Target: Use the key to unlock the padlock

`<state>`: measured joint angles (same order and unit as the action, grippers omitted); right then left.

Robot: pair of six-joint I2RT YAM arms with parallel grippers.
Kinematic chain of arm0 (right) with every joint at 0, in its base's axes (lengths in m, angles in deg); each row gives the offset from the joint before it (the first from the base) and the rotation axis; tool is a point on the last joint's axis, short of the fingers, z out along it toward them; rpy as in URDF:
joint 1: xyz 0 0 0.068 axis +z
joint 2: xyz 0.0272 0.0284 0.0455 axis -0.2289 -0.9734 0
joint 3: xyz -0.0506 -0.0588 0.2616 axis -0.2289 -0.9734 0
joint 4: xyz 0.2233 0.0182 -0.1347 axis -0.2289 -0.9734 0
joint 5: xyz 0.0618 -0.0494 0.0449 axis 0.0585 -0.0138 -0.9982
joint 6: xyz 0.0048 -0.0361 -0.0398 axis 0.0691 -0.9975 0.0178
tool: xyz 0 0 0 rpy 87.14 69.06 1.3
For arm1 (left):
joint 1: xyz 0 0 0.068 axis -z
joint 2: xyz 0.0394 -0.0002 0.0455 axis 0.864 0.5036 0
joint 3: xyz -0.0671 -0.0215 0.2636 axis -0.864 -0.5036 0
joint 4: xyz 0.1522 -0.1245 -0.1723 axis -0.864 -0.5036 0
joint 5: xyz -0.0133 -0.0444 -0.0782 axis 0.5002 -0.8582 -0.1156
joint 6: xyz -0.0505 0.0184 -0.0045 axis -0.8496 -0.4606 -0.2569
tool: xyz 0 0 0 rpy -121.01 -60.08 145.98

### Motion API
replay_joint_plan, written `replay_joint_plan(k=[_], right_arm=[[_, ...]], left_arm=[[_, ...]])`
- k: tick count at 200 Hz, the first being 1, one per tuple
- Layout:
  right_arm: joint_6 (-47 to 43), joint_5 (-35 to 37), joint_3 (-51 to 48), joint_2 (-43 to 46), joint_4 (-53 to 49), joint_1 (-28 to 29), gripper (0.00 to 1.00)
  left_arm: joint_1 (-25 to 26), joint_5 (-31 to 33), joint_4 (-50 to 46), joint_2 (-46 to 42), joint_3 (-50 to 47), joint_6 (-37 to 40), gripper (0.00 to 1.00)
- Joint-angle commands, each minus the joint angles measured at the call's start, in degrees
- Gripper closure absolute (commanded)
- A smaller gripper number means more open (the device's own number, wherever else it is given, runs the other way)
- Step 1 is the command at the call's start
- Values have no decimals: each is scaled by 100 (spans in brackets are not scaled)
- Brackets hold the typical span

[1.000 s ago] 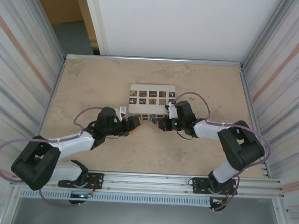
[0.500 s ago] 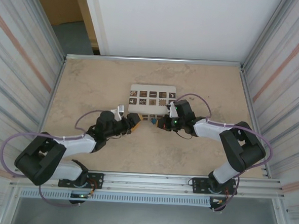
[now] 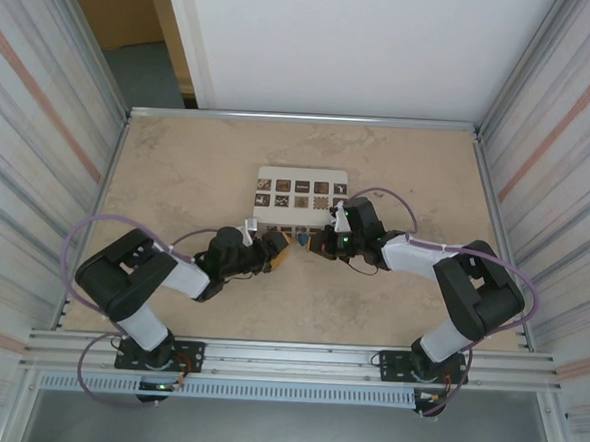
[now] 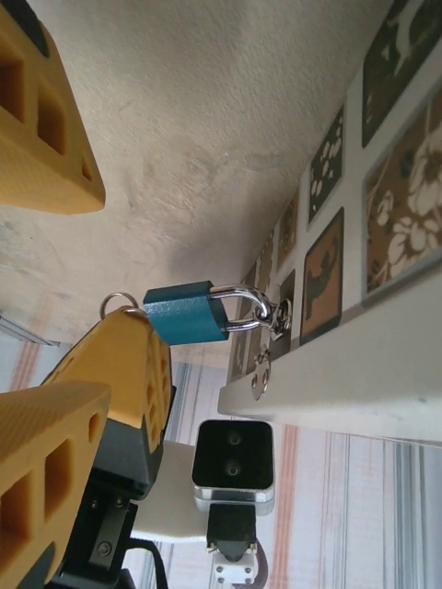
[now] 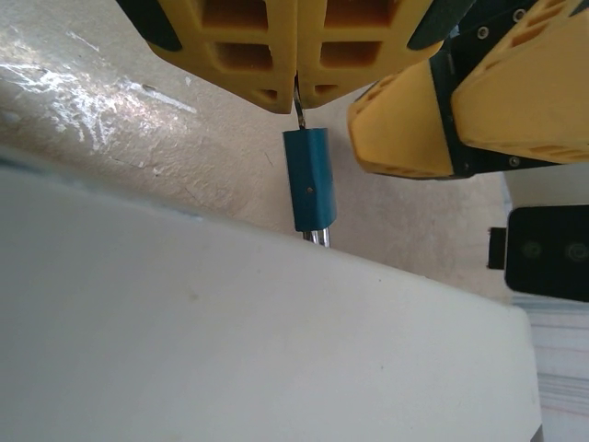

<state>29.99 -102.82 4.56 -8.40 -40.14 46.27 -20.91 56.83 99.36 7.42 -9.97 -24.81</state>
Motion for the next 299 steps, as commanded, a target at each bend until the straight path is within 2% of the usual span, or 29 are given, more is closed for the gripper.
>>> replay_joint_plan(k=[1,54,128,239,278,299], right_arm=[[141,-102,119,171,-21,67,100],[195,-150,152,158,-20,67,100],[282,-214,234,134,4,69,100],[511,-340,242,167,140,92,100],[529,-362,227,190,138,97,100],[521,-359,200,262,120,82,95]], left_arm=[[71,227,771,271,221,-236,51],[147,544,1101,675,332,-499,54],[228,554,1087,1033,600,-712,58],[277,595,1188,1354,780,-839,75],[247,530,1188,1330,816,-774,86],[230,520,1078,1196,807,-639,92]])
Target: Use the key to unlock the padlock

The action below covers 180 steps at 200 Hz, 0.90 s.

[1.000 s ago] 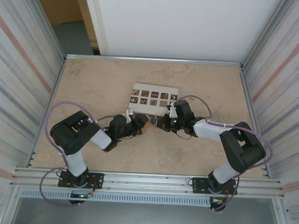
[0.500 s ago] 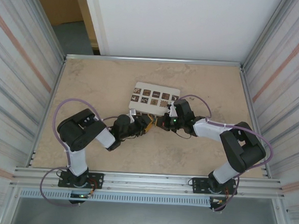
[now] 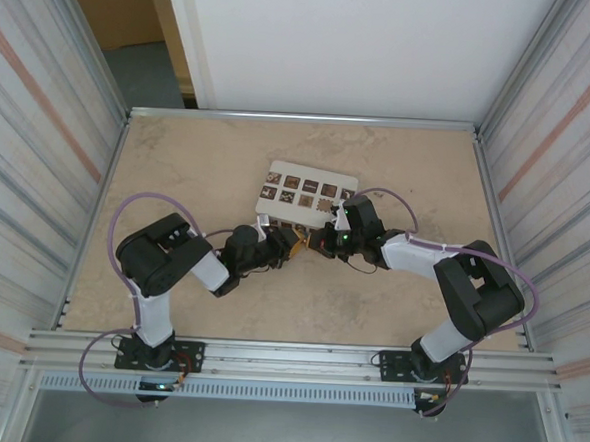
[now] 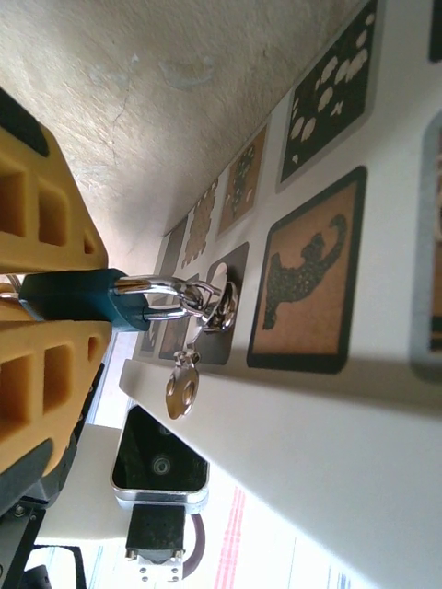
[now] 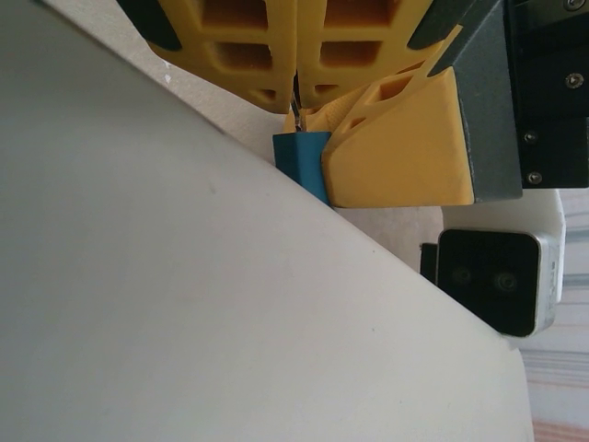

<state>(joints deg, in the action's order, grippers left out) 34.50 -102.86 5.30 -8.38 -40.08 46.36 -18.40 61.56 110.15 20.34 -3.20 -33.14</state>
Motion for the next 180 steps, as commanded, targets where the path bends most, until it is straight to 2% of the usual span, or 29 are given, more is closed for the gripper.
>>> replay_joint_plan(k=[1,81,129,141,180], right_arm=[[71,-356,120,265,114,77,95],[-555,-141,-115,985,-661,-112,69],[-1700,371,-72,1956,-1502,-52,53],[-2047,606,-60,2278,-1668,41,46],[-2738,1247,-374,3348,-1504,401,14]], left_arm=[[-22,46,-17,-109,130,199,92],[-76,82,-2194,-1566,251,836,100],[-76,81,-3057,-2095,397,806,100],[-75,58,-3231,-2150,468,741,100],[-68,22,-3854,-2325,698,582,100]])
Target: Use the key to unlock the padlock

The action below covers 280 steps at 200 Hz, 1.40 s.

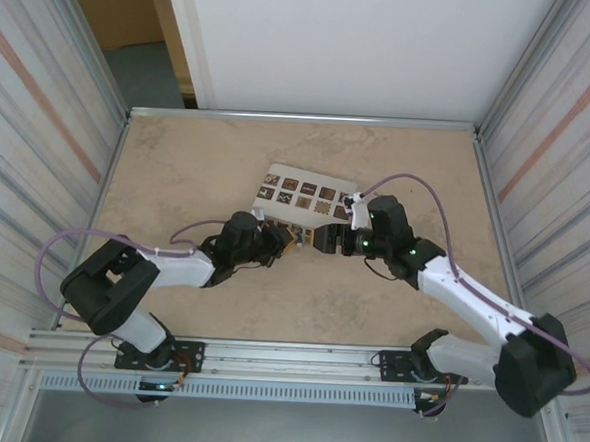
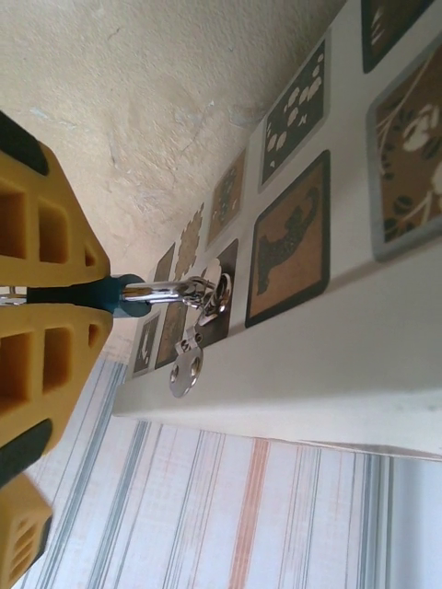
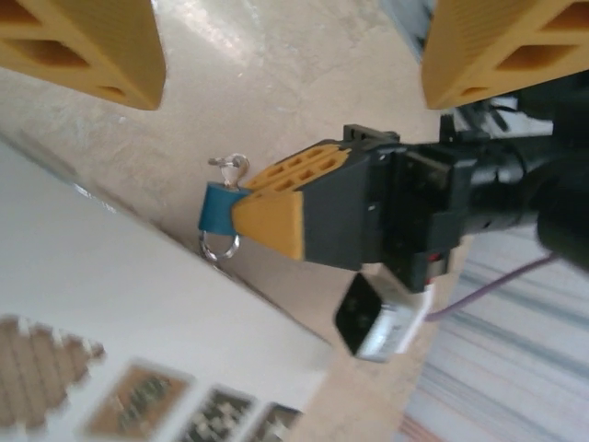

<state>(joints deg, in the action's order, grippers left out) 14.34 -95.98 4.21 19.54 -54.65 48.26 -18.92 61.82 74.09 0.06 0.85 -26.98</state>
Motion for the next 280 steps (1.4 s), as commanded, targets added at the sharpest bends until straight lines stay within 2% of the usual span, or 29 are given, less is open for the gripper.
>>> replay_joint_plan(k=[1,27,55,84,107,141,163,190,213,248,280], right_arm=[[-751,583,-275,564,-37,222,13],[-1518,992,-445,1118,-49,569,0],[-2713,1391,-521,1418,-208,1044,0],[-3712,2354,-614,1545,-273,1702,2],[-4299,3210,-655,1412,-288,2183,3],[-5228,5044,-752,897,279,3107,3],[-5751,5557,-751,313,644,3396,4],[-6288,5665,-873,-289,1227,3428,7],[-6582,5525,-1035,-681,1820,3324,16],[-6391,4808,-1008,-954,2148,3002,30],[-6284,4433,-1027,-1120,2324,2675,42]], left_arm=[[-15,-6,-257,-303,300,-34,100],[-10,25,-560,-436,358,-92,100],[-15,14,-674,-493,375,-242,100],[-1,-1,-818,-485,393,-406,100],[3,34,-917,-493,415,-443,100],[3,14,-1063,-511,468,-501,100],[3,-17,-1128,-503,512,-518,100],[3,-52,-1128,-511,507,-567,100],[3,-62,-1120,-515,508,-586,100],[3,-64,-1136,-529,507,-587,100],[3,-60,-1152,-532,505,-583,100]])
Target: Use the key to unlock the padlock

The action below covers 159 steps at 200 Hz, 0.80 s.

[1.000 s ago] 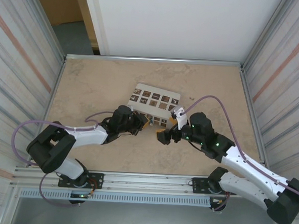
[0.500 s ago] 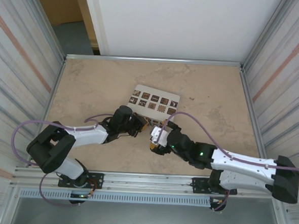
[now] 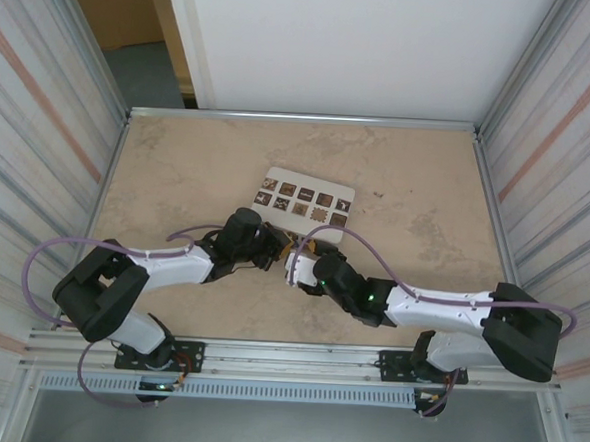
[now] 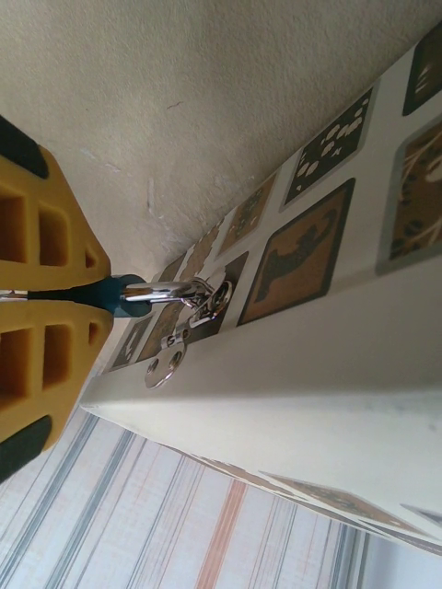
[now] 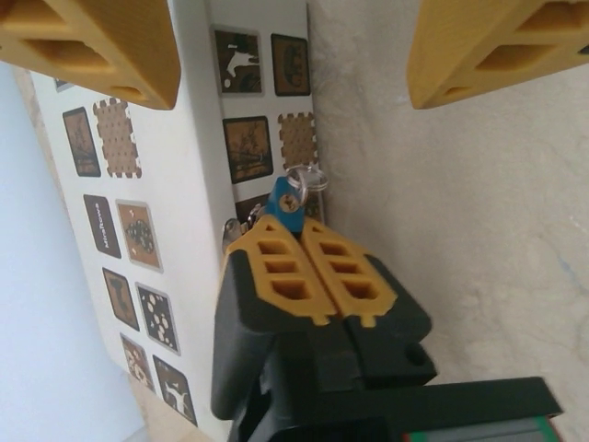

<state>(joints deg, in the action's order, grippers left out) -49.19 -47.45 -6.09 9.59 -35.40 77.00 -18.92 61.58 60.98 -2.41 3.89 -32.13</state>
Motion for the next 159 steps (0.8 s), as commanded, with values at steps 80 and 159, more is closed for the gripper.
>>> replay_joint_plan(k=[80,159], right_arm=[[81,-741,217,-881,792,-504,55],[159,-648,402,-1356,1149,-537,65]], left_arm=[[7,-66,166,-273,221,-70,100],[4,-89,219,-247,186,-72,100]])
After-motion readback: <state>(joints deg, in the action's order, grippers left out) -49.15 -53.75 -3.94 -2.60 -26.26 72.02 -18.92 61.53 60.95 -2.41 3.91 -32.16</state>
